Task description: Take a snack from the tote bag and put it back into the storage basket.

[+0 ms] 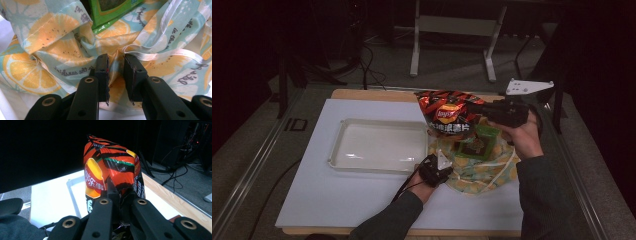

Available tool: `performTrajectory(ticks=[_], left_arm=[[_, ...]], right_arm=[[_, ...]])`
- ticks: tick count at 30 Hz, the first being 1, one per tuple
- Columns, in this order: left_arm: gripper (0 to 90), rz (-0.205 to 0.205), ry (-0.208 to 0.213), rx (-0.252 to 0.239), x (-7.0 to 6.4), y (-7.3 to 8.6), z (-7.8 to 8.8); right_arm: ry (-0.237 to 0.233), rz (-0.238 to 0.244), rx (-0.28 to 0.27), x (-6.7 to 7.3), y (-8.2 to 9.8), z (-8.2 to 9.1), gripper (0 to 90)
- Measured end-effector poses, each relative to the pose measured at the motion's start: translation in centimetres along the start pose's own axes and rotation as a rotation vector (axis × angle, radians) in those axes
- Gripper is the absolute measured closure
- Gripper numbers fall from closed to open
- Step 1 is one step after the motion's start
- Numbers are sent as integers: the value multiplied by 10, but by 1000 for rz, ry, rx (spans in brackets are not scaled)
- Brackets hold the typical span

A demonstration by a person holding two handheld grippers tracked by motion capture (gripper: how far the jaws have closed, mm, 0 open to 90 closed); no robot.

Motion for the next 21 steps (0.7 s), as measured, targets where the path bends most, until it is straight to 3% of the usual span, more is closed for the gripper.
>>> performTrajectory(ticks=[21], left_arm=[[725,-1,6,2,1,0,0]], right_arm=[[-21,-7,13,3,-4,-44,900]])
Point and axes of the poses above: each handheld gripper's, and its own axes: z roughly backward along the jaws, y roughly out of its underside, x roughly to its left, the point moved 5 cm from there along -z, roughly forward along the jaws, and after that the axes turned 10 degrees about -x, right-handed, at the moved point
